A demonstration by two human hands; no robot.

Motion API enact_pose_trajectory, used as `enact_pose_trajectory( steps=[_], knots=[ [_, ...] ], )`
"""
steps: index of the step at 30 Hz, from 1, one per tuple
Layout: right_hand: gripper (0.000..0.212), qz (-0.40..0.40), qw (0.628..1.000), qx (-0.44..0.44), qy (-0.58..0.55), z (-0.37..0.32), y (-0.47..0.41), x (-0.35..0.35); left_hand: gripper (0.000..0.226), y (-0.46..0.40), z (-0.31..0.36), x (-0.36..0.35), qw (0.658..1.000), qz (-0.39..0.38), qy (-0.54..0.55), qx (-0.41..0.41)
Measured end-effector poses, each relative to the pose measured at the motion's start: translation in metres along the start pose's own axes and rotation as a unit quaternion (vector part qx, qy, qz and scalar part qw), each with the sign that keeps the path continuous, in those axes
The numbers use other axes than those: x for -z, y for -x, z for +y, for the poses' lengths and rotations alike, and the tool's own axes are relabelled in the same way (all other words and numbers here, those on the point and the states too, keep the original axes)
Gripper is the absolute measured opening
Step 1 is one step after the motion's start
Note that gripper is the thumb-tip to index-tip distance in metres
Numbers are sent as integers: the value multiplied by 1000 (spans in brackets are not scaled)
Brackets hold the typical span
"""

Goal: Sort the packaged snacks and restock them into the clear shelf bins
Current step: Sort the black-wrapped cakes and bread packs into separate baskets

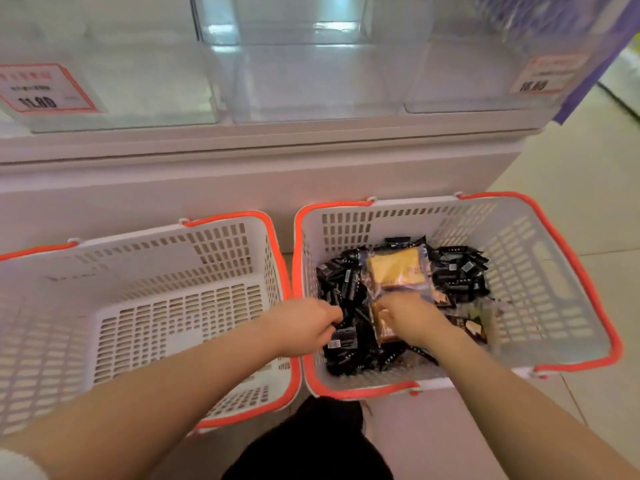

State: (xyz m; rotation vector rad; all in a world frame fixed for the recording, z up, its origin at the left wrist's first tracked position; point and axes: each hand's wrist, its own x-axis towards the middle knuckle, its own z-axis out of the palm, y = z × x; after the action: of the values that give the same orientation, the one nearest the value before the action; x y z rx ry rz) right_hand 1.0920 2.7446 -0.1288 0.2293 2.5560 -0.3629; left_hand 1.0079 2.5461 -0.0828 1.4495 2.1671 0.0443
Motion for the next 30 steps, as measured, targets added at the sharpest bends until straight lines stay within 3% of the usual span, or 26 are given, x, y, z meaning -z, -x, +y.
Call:
enact_pose_trajectory(
  steps=[3,6,9,14,18,21,26,30],
  knots=[
    [30,-10,998,61,24,-1,-21,-21,30,-40,-6,-2,999,-32,-20,12],
    [47,-41,985,110,124,6,-35,-38,27,-79,-16,-7,996,-58,-36,49],
    [45,-49,972,130,191,20,-37,-43,27,-113,-25,-15,994,-67,-29,85],
    [28,-43,993,30,108,49,-26,-41,37,-158,-29,-38,984,-70,44,156],
    [23,84,995,5,52,52,-38,-26,48,-174,-24,-59,967,-9,125,223],
    [39,142,989,21,29,48,-66,-20,52,-178,-27,-67,970,-4,115,214],
    [63,55,996,35,68,48,-107,-19,48,-173,-34,-61,975,-98,96,174],
    [50,74,987,20,139,65,-98,-21,41,-164,-30,-60,978,-148,66,130]
  ],
)
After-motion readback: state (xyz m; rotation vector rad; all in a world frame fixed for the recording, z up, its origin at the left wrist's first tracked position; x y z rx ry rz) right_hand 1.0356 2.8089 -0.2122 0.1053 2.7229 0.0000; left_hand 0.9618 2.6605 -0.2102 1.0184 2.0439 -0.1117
